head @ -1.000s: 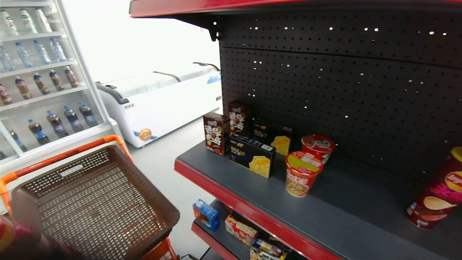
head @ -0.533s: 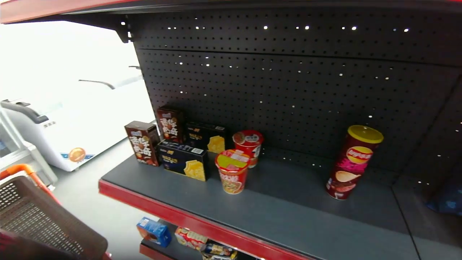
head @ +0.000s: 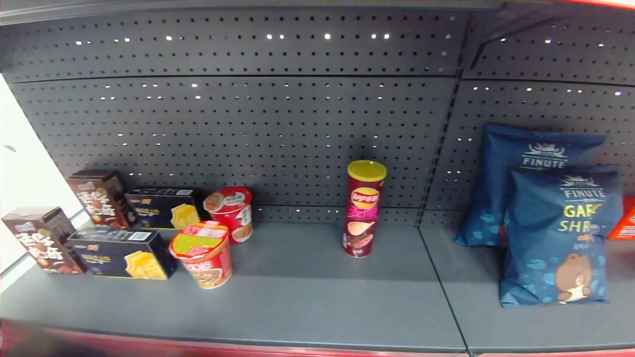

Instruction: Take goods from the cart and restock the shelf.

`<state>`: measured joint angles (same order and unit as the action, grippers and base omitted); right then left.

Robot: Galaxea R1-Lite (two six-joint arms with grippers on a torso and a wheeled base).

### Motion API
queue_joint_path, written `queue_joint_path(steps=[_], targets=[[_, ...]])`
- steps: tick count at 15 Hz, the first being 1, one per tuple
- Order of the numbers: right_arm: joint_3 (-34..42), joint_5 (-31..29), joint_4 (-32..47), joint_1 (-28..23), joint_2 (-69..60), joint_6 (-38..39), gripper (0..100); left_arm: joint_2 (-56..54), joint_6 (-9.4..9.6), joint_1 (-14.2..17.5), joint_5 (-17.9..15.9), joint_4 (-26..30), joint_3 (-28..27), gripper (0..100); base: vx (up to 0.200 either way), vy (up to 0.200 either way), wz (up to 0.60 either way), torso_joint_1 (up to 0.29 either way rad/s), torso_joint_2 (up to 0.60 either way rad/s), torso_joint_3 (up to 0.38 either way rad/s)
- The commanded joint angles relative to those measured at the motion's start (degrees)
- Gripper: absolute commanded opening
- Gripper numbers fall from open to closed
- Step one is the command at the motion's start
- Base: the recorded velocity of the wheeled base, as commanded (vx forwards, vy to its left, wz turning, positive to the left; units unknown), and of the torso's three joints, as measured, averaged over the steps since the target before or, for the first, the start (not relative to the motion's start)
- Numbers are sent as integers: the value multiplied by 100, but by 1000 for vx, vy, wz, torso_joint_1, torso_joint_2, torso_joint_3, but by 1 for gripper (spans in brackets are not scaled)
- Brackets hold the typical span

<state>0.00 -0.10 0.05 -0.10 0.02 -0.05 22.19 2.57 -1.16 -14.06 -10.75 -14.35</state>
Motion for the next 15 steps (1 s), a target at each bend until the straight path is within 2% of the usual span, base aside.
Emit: queue_joint_path(steps=[1, 8, 10, 11, 12, 13, 14, 15], targets=[[0, 1, -5, 1, -2, 5, 100, 40, -2, -7, -1, -6, -7, 0, 0, 0, 0, 0, 0, 0], [0, 1, 4, 1, -2, -4, 100, -224, -20, -7, 26, 3, 90, 0, 0, 0, 0, 0, 0, 0], [-26, 10, 48, 229, 674, 102, 100, -285, -11, 19, 26, 108, 55, 0, 0, 0, 0, 0, 0, 0], [-26, -25, 4, 353, 1659, 321, 100, -320, -11, 45, 34, 328, -24, 0, 0, 0, 0, 0, 0, 0], [-158, 98, 21, 616, 1202, -312, 100, -399, -2, 89, 43, 398, -68, 0, 0, 0, 0, 0, 0, 0], [-633, 168, 39, 810, 1254, -725, 100, -461, -2, 107, 70, 434, -68, 0, 0, 0, 0, 0, 0, 0], [-1846, 335, 136, 845, 2221, -769, 100, -681, 6, 116, 105, 592, -68, 0, 0, 0, 0, 0, 0, 0], [-1942, 414, 206, 880, 2388, -733, 100, -725, 6, 116, 114, 662, -68, 0, 0, 0, 0, 0, 0, 0]])
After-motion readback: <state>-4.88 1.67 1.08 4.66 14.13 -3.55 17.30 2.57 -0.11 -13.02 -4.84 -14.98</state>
